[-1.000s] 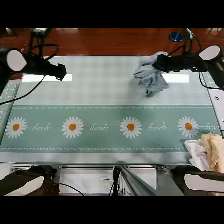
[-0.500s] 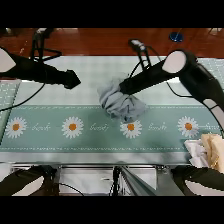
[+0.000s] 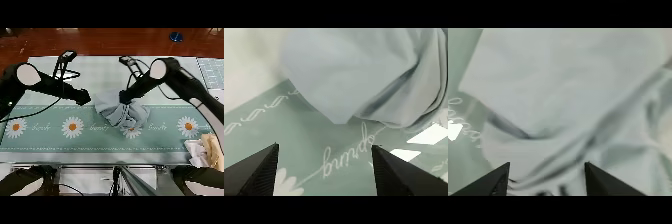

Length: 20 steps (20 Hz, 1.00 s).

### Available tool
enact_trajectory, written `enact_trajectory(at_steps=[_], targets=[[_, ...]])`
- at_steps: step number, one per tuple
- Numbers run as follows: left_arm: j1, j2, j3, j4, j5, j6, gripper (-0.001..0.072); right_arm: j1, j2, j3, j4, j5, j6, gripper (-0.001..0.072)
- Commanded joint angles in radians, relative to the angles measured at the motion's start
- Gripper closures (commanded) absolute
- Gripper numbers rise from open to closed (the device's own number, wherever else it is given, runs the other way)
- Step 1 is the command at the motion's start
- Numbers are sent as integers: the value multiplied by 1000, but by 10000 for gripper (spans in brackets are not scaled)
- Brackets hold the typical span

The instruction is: Fold the shirts.

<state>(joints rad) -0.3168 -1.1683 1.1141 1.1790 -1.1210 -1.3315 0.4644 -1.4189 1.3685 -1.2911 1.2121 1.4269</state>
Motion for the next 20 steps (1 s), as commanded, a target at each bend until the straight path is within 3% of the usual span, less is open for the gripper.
enact_trajectory(at_steps=[1, 4, 5, 7, 11, 20], targets=[[37, -31, -10, -2, 40, 91, -13, -101, 118, 0, -175, 128, -5, 168], [95, -120, -10, -47, 31, 95, -4, -270, 164, 0, -179, 216, -6, 155], [120, -164, -10, -128, 7, 137, 40, -328, 166, 0, -156, 238, -6, 155], [162, -261, -10, -338, -53, 235, 56, -427, 166, -15, -72, 255, -19, 155], [177, -427, -9, -558, -70, 250, 19, -554, 166, -130, 62, 274, -56, 162], [159, -585, 76, -585, -79, 272, 15, -589, 316, -461, 79, 180, -67, 175]])
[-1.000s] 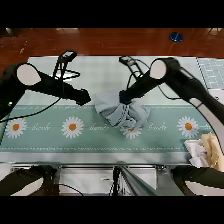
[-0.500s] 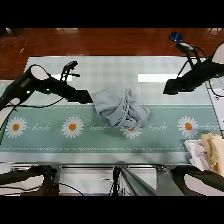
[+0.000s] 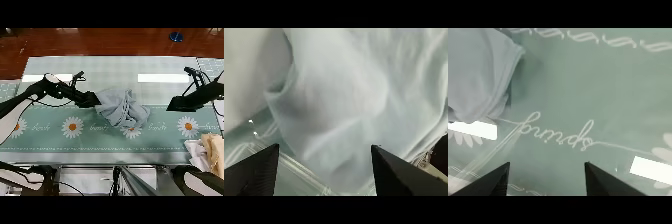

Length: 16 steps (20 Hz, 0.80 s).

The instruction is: Fold the shirts.

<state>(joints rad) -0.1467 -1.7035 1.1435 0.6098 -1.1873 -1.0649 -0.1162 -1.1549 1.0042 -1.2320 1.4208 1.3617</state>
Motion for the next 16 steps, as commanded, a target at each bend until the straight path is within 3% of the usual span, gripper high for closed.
enact_trajectory(at_steps=[1, 2, 3, 4, 5, 8, 13, 16], targets=[[-24, -71, 77, -13, -24, -2, 20, -9, 71, -125, 29, -32, -2, 175], [-38, -94, 106, -4, -34, -13, 84, -9, 91, -152, 38, -35, -1, 175], [-51, -117, 136, 2, -47, -29, 343, -9, 109, -175, 55, -37, -1, 175], [-60, -138, 161, 0, -69, -29, 657, -9, 127, -194, 71, -37, -1, 175], [-61, -150, 177, 0, -92, -29, 687, -9, 145, -210, 75, -42, -2, 174], [-46, -146, 187, 0, -174, -36, 688, -9, 182, -254, 102, -117, -2, 103], [-8, -127, 188, 0, -266, -36, 687, -5, 179, -425, 472, -389, -98, 105], [-5, -122, 190, 0, -288, -35, 687, -5, 179, -496, 519, -511, -100, 114]])
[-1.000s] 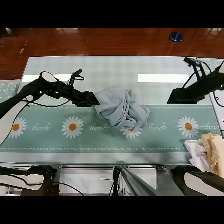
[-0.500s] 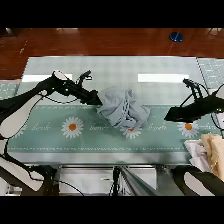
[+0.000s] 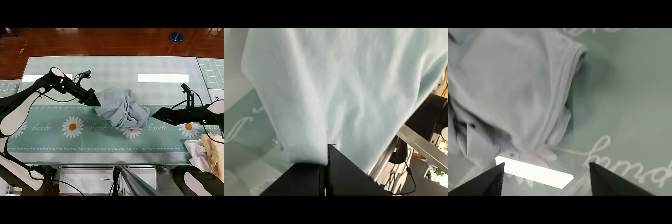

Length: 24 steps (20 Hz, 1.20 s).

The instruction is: Fold the shirts.

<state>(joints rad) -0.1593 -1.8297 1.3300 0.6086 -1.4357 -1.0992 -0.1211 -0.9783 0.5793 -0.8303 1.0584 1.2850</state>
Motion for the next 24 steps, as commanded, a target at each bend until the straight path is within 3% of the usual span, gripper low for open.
enact_trajectory(at_steps=[1, 4, 7, 10, 13, 14, 15, 19, 21, 24], targets=[[7, 4, 4, 0, -43, -1, 688, 0, 2, -87, 118, -180, -23, 116], [7, 6, 4, 0, -43, 3, 687, 5, -67, -97, 154, -233, -19, 122], [7, 10, 4, 0, -45, 8, 687, 79, -196, -97, 344, -311, -119, 141], [7, 10, 4, 0, -64, 42, 687, 167, -293, -97, 529, -412, -170, 236], [14, 10, 6, 0, -68, 54, 688, 176, -313, -95, 618, -383, -274, 611], [20, 14, 6, -4, -69, 59, 688, 166, -305, -89, 642, -336, -317, 627], [28, 24, 6, -4, -69, 59, 688, 148, -288, -75, 649, -266, -345, 687], [101, 153, 56, -5, -84, 58, 689, 50, -120, 18, 640, -46, -347, 689], [153, 266, 105, -12, -86, 40, 689, -4, 7, 91, 624, -27, -323, 689], [228, 484, 200, -34, -82, 13, 689, -73, 160, 253, 517, -21, -198, 689]])
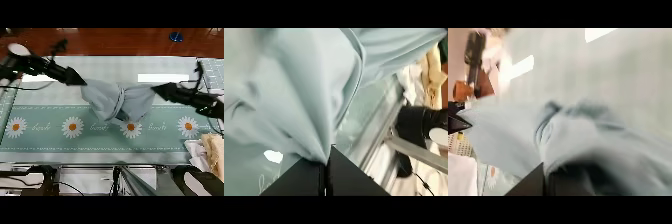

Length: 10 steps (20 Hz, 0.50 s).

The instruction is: Fold the shirts.

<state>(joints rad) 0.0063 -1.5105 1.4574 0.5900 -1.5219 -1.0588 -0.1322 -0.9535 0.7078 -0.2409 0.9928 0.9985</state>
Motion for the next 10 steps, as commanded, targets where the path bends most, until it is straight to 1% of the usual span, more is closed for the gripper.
enact_trajectory(at_steps=[1, 3, 8, 10], targets=[[82, 241, 111, -15, 6, -42, 689, -80, 174, 192, -115, 53, 127, 689], [109, 381, 180, -14, 43, -80, 689, -105, 236, 322, -194, 67, 196, 689], [114, 662, 274, -14, 150, -89, 689, -109, 309, 643, -346, 144, 343, 690], [114, 743, 275, -9, 138, -161, 689, -109, 309, 770, -402, 240, 410, 690]])
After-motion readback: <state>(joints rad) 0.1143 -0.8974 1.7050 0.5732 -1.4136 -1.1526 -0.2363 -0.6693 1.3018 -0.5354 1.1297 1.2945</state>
